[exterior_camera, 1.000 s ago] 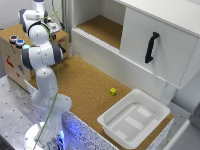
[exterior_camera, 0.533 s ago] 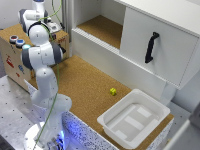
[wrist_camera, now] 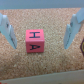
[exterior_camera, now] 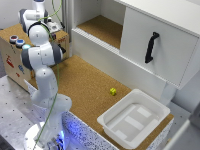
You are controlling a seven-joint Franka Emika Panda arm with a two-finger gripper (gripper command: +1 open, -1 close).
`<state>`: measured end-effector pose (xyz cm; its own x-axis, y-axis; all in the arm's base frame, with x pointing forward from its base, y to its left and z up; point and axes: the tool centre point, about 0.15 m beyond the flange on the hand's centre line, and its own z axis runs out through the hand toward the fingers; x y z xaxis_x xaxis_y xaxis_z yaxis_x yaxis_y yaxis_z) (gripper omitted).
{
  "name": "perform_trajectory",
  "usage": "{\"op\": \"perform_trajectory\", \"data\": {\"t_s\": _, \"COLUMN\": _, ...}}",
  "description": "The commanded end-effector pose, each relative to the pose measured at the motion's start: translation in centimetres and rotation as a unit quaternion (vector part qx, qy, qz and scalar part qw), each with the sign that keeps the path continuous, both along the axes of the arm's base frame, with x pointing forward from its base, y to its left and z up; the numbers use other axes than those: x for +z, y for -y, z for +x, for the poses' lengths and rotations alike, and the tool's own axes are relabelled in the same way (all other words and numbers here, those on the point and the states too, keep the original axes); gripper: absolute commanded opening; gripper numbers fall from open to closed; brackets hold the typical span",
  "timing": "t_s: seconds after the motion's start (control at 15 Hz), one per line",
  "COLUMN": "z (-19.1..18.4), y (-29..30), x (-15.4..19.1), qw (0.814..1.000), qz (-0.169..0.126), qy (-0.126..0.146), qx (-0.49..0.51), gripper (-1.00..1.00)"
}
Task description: Put the pink block on top of the drawer
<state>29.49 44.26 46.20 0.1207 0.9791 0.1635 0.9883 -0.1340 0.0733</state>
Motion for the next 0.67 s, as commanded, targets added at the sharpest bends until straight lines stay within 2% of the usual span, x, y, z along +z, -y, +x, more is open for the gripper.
{"op": "perform_trajectory", "data": {"t_s": 0.0, "z": -1.6, "y": 1.6, "x": 2.8, "qw": 1.0, "qz": -0.019, "qy": -0.021, "qx": 0.003, "gripper": 1.0}}
{"op": "perform_trajectory", "data": {"t_s": 0.13, "z": -3.4, "y": 1.3, "x": 3.4, "qw": 0.999, "qz": -0.03, "qy": -0.026, "qx": 0.021, "gripper": 1.0}}
{"op": "perform_trajectory", "data": {"t_s": 0.27, "z": -5.3, "y": 1.9, "x": 3.4, "qw": 0.999, "qz": -0.016, "qy": -0.043, "qx": 0.029, "gripper": 1.0}}
{"op": "perform_trajectory", "data": {"t_s": 0.4, "z": -7.0, "y": 2.1, "x": 3.4, "qw": 0.998, "qz": -0.019, "qy": -0.057, "qx": 0.032, "gripper": 1.0}}
{"op": "perform_trajectory", "data": {"t_s": 0.6, "z": -10.5, "y": 0.6, "x": 4.1, "qw": 0.998, "qz": -0.05, "qy": -0.043, "qx": 0.007, "gripper": 1.0}}
